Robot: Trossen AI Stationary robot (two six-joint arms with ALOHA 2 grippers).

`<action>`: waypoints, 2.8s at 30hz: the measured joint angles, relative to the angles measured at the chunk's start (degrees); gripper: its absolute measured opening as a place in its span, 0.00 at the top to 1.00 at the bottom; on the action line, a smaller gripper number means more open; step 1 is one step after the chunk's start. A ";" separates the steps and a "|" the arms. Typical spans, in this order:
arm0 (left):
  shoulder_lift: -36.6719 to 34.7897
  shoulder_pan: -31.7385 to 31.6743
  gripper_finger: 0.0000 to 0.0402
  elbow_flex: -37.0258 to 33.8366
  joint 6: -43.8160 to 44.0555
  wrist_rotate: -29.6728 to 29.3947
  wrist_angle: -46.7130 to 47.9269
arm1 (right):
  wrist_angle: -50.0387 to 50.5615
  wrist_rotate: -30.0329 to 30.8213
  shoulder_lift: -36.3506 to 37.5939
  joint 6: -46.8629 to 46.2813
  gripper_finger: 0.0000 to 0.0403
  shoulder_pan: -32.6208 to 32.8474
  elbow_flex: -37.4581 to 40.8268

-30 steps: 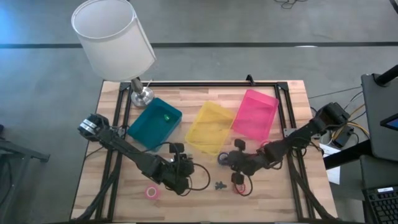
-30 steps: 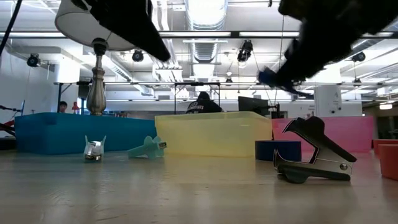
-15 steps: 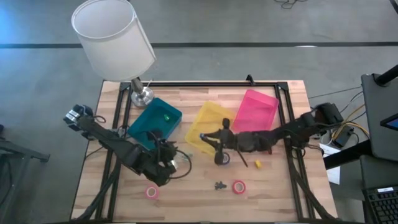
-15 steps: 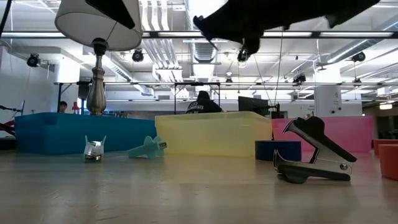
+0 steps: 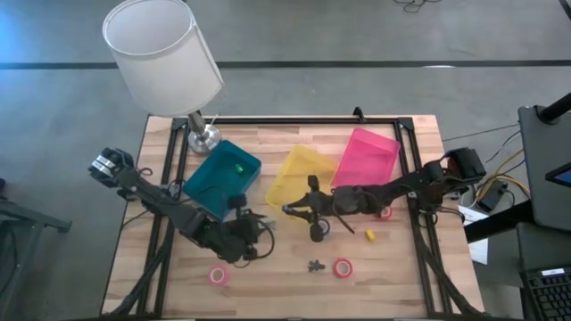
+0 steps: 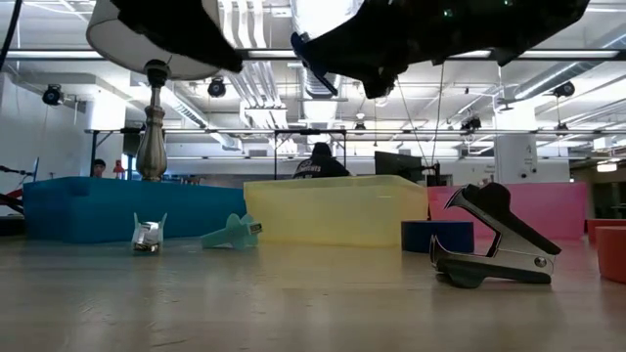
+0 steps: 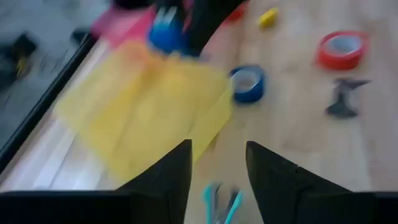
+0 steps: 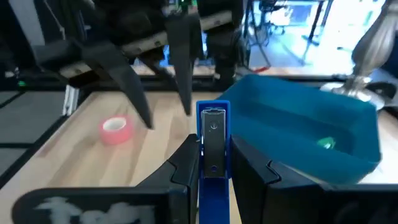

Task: Pick and place Stapler, Stapler remover, tape
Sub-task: Put the blue stapler into the blue bin

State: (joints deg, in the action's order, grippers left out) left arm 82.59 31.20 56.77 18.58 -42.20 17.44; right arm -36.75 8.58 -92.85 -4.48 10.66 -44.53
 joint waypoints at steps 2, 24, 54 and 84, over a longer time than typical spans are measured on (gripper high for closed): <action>0.06 -0.02 0.57 -1.36 -5.14 0.82 -7.64 | 2.47 -0.13 0.08 -0.51 0.84 0.13 -0.03; 5.00 -4.14 0.53 -4.41 -8.30 8.15 -31.05 | 4.96 -5.88 0.06 3.62 0.84 4.07 -0.14; 6.47 -4.98 0.78 -4.55 -9.19 8.11 -32.88 | 7.29 -5.90 -0.01 1.89 0.73 4.11 -0.12; 5.44 -4.98 0.80 -1.30 -8.05 5.88 -27.75 | 21.05 -5.42 1.89 0.03 0.66 3.96 -0.13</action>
State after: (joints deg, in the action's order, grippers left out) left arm 88.03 26.22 55.47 10.52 -36.32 -10.31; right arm -15.70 3.16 -90.96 -4.45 14.61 -44.65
